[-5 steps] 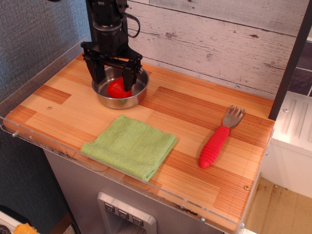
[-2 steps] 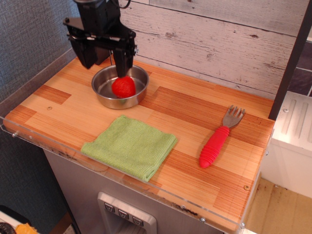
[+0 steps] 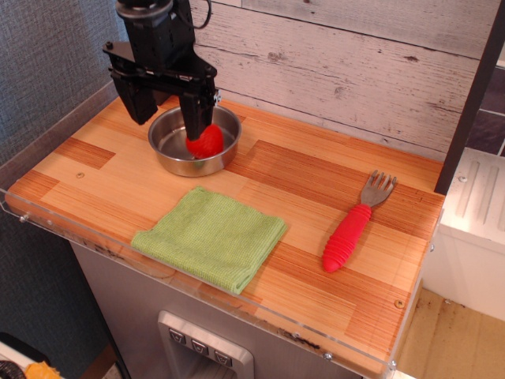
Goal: Put the red capsicum in the pot
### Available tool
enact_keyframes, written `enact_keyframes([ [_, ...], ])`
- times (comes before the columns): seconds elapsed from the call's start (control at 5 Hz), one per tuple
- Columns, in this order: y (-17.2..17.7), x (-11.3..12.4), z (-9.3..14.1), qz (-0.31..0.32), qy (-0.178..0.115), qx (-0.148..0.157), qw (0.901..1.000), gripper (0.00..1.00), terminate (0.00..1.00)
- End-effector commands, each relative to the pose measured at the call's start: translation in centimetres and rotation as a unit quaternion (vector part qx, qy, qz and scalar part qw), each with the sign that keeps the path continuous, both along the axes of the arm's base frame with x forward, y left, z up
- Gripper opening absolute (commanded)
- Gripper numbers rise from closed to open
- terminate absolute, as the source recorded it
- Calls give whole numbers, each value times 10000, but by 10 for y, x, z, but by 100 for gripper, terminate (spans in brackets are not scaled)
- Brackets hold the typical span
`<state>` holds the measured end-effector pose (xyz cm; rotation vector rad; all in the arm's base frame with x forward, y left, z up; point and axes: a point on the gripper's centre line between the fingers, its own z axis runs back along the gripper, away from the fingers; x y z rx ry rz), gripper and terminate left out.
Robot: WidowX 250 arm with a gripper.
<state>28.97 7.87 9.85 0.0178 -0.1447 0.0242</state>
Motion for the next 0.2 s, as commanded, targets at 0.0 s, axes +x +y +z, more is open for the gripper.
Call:
enact_keyframes([
  [0.0, 3, 4, 14, -18, -165, 55, 9998, 100, 100],
])
